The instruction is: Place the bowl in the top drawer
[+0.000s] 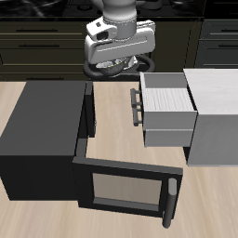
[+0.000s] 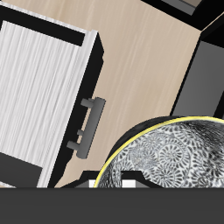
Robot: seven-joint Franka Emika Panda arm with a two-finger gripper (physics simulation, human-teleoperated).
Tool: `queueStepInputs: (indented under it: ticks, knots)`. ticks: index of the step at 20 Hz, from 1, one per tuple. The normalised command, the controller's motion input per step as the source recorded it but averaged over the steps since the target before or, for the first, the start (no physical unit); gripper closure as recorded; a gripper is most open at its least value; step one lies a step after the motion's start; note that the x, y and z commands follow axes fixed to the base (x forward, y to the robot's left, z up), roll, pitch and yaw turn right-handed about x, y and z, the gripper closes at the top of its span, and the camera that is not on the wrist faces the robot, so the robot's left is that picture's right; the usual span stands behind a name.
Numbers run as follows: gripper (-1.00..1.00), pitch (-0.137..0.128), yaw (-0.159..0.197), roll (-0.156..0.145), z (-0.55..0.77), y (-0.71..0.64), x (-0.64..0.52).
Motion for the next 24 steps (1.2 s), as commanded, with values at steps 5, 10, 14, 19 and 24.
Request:
queueStepInputs:
  ticks: [5,10,14,19,24]
  knots:
    - [1.0,0.002,0.139,-0.02,0.03,0.18,0.13]
    - [1.0,-0.02,0.157,-0.03,0.09,0.19,0.14]
    - [1.0,-0.01,0.176,-0.043,-0.01,0.11,0.09]
    - [1.0,0.004,0.157,0.019,-0.14,0.26,-0.01]
    - [1.0,0.003,0.124,0.015,-0.13,0.26,-0.03]
